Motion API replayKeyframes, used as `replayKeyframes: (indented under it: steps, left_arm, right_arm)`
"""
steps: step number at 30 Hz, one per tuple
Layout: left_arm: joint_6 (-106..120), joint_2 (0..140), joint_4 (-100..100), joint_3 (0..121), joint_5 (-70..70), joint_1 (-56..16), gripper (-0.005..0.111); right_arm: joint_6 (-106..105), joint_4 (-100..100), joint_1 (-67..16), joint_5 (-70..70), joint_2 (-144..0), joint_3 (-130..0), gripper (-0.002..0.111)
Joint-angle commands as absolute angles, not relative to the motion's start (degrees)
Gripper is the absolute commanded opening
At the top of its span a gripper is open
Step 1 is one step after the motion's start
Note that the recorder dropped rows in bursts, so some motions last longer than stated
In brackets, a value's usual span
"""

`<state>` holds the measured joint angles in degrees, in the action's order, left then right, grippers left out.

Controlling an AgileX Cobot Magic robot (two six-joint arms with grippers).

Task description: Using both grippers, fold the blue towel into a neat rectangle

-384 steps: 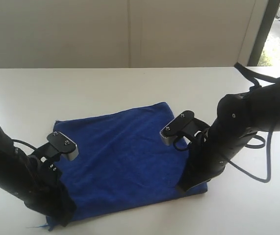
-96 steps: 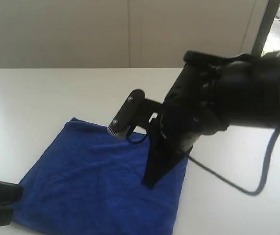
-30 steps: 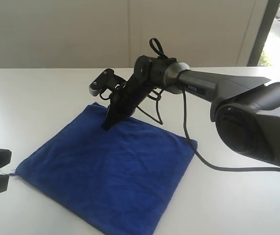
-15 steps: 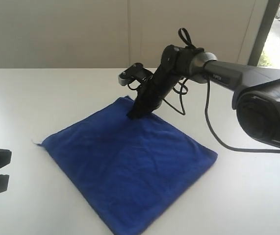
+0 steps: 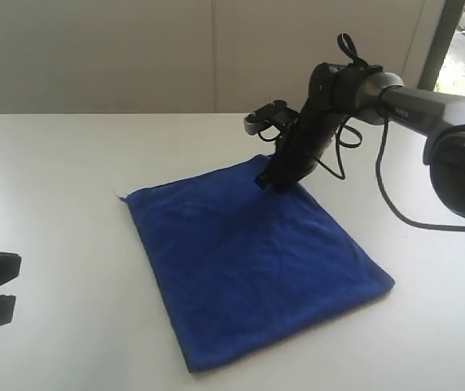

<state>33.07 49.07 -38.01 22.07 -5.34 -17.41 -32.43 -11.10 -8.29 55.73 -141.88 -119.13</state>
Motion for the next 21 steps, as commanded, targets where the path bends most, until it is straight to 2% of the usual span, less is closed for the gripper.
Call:
replayKeyframes:
  steps: [1,12,21]
  left_arm:
    - [32.8,48.6,-38.9,21.7,-6.5,-17.2,0.000]
    - [32.8,48.6,-38.9,21.7,-7.8,-17.2,0.000]
    - [32.8,48.6,-39.3,22.4,-8.0,-17.2,0.000]
  right_arm:
    - [-29.8,-3.1,-6.3,59.1,-141.7,-115.2,0.000]
    - [-23.6,0.7,-6.1,56.6,-135.7,-107.1,0.000]
    - [-23.8,0.7,-6.2,55.4,-123.5,-104.0,0.000]
